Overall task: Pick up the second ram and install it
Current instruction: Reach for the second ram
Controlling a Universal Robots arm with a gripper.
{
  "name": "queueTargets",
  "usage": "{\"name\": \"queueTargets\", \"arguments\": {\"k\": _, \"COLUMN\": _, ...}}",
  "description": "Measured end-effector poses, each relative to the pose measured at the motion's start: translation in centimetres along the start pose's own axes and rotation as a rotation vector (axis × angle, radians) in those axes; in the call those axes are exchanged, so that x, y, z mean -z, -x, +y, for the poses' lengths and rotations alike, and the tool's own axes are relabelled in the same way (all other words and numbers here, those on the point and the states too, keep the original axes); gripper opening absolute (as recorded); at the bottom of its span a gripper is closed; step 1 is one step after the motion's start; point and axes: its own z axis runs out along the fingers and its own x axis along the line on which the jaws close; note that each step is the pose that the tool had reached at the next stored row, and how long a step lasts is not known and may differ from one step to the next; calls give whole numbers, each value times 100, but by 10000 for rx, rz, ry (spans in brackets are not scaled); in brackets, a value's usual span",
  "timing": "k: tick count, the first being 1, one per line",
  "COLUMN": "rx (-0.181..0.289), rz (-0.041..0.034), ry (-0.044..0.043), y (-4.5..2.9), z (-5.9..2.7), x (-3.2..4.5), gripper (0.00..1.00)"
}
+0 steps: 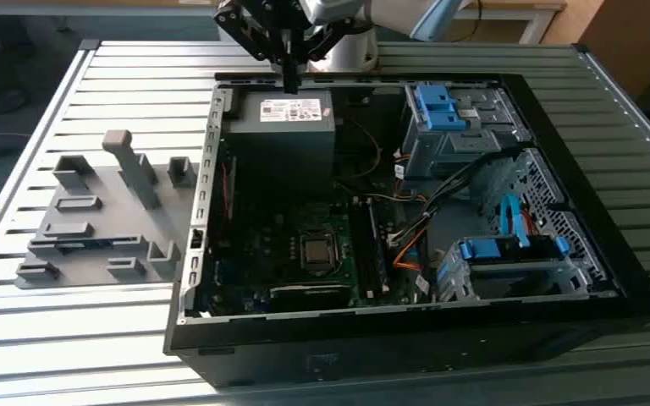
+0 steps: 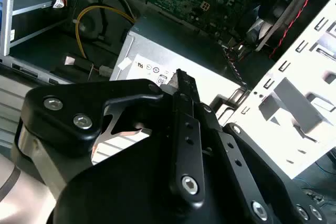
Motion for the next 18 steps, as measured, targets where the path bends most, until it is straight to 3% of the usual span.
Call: {"name": "queueTargets", "arguments": {"k": 18, "rx": 0, "rz": 0, "ry": 0, "y": -35, "z": -3, "x": 1, "gripper": 11}}
